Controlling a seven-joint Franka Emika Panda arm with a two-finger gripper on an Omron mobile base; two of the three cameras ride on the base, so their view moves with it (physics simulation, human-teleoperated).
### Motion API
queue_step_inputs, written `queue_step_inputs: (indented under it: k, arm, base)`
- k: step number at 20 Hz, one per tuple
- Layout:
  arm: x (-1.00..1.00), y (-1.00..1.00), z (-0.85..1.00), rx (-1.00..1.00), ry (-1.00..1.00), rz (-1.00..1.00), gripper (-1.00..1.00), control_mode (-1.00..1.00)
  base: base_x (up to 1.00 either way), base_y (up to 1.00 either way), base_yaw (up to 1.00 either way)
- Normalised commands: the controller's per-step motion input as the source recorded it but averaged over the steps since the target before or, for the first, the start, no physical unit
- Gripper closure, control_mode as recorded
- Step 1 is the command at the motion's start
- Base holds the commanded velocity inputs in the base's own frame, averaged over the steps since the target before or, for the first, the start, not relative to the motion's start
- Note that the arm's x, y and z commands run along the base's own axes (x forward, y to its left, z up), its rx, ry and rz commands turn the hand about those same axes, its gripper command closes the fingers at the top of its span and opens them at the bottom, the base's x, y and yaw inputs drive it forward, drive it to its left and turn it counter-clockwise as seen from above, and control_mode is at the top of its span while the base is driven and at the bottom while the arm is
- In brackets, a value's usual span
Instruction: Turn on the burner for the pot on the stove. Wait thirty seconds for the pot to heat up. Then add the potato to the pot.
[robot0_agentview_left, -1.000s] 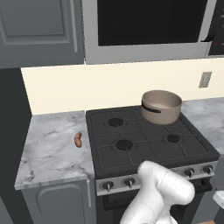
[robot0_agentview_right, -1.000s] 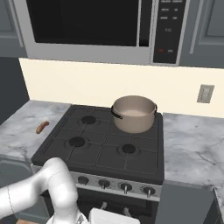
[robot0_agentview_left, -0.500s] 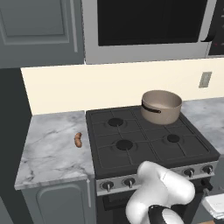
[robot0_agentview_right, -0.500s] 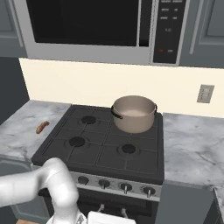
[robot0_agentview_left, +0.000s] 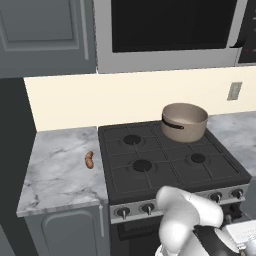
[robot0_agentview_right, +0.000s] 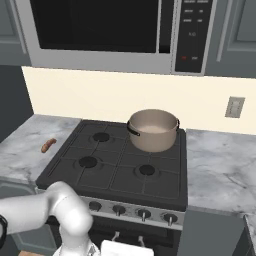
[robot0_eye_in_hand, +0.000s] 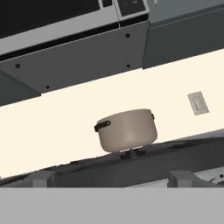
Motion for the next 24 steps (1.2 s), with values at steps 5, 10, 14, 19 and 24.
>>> queue_step_inputs:
  k: [5,10,14,19,24]
  arm:
    - [0.32,-0.06,-0.06,0.00,-0.02,0.01,-1.00,-1.00]
    - [0.31,0.00,0.00,0.00,0.00,0.00,-1.00,-1.00]
    - [0.36,0.00,0.00,0.00,0.00,0.00,-1.00,-1.00]
    - [0.36,0.00,-0.03,0.00,0.00,0.00,-1.00,-1.00]
    - [0.28,-0.03,-0.07,0.00,-0.01,0.00,-1.00,-1.00]
  base:
    - [0.00,0.00,0.00]
    - [0.00,0.00,0.00]
    - [0.00,0.00,0.00]
    - [0.00,0.00,0.00]
    - [0.00,0.00,0.00]
